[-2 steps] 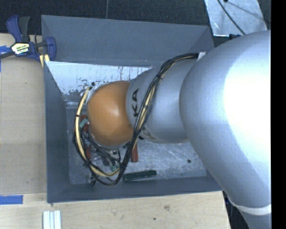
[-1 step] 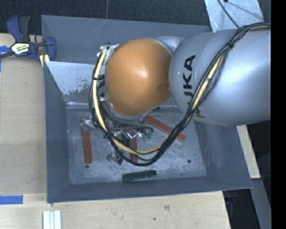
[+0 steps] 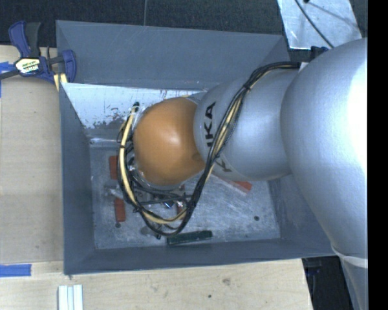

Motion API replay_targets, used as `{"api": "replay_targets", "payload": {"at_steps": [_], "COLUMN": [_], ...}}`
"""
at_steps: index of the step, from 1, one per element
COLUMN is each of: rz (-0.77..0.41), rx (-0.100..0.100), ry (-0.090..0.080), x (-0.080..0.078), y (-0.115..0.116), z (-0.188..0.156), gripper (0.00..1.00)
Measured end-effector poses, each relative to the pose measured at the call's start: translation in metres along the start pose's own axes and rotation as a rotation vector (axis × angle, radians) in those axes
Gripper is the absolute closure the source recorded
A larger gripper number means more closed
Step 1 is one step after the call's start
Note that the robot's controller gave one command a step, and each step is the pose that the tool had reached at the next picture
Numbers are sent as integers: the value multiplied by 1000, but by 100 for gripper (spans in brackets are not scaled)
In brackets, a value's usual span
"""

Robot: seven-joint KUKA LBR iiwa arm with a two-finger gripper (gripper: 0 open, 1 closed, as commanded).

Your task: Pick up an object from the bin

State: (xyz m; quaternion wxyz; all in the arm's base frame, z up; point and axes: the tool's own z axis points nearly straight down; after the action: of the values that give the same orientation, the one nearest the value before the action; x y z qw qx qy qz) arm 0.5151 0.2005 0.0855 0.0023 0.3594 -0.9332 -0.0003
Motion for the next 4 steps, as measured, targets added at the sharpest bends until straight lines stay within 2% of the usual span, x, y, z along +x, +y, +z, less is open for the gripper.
{"api": "replay_targets", "payload": {"at_steps": [1,2,3,4], "rz": [4,10,-5,0], "rx": [2,7,1,2], "ry": [-6,-16,-5,-6], "x": [-2,-1,-25,-24], "y": [-1,-9,1,0], "z": [-5,-132,-94,-96], "gripper": [100,100,100,100]}}
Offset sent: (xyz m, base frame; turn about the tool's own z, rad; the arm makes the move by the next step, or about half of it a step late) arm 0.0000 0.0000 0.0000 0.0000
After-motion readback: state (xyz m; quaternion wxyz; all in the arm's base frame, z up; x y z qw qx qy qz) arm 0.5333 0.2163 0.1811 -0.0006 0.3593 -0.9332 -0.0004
